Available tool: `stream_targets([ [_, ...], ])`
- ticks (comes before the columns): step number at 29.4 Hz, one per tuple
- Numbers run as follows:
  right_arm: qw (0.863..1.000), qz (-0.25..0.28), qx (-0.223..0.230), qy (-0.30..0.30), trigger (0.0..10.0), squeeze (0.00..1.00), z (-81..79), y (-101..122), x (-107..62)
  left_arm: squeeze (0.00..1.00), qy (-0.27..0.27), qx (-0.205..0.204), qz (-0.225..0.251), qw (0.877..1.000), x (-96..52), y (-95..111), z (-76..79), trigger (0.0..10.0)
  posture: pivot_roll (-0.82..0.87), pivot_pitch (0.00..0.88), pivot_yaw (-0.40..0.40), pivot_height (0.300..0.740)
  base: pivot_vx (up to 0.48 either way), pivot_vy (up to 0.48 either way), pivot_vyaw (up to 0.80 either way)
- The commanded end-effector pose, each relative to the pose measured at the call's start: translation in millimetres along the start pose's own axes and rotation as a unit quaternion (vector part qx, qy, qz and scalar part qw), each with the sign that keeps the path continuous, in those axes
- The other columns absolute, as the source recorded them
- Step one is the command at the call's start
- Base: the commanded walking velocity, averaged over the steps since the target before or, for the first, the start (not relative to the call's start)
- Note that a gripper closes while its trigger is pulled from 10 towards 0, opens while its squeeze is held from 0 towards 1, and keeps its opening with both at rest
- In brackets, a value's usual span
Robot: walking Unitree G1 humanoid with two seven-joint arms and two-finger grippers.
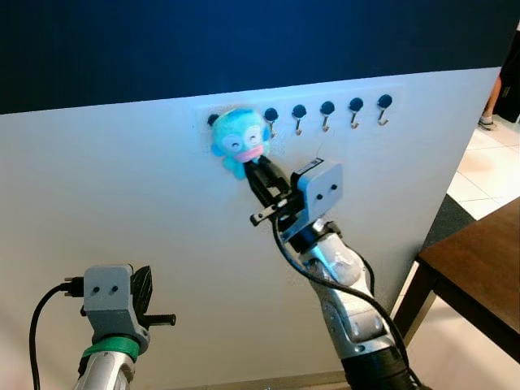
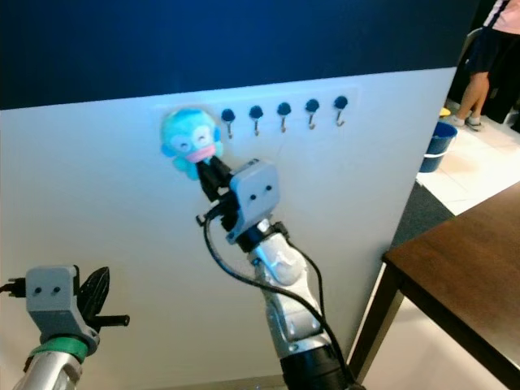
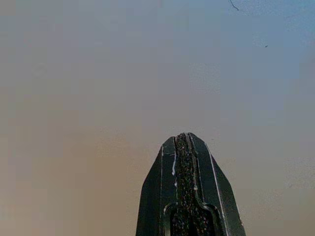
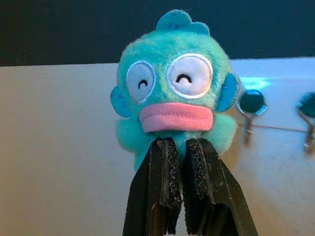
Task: Hang keys on a hook
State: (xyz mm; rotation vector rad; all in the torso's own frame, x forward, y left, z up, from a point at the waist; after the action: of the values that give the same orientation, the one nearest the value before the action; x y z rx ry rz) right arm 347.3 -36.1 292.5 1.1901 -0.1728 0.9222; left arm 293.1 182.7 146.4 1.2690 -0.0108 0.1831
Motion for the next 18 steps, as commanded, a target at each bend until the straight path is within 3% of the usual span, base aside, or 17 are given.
stream_targets([
  [1, 1.0, -0.013, 0.011, -0.001, 10.0, 0.0, -3.9, -7, -2.8, 0.0, 0.006, 0.009, -0.006, 1.0, -3.5, -3, -5.4, 10.0, -0.08, 0.0, 0.186, 0.74, 0.0, 0.0, 0.0],
  [11, 0.996, -0.084, 0.005, -0.042, 10.0, 0.0, 4.7, -37, -16.6, 0.0, 0.006, 0.009, -0.007, 1.0, -3.4, -4, -5.2, 10.0, -0.08, 0.0, 0.185, 0.74, 0.0, 0.0, 0.0],
  [18, 0.989, -0.142, 0.02, -0.027, 10.0, 0.0, -6.1, -61, -34.4, 0.0, 0.006, 0.009, -0.008, 1.0, -4.2, -4, -5.0, 10.0, -0.08, 0.0, 0.186, 0.74, 0.0, 0.0, 0.0],
])
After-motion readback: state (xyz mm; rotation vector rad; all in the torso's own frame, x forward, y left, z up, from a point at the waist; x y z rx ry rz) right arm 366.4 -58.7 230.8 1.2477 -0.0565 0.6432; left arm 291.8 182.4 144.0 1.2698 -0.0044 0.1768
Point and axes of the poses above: a point about 5 cm out from each wrist's last joint towards the gripper, its own x axis pointing out of the wrist towards the gripper, its own y axis along the axis of the wrist's last joint, z = x × y, the point moved 4 cm from there along x, pointing out of the wrist towards the gripper, and after that the axes turned 14 degrees about -x, right-handed, at the moved point
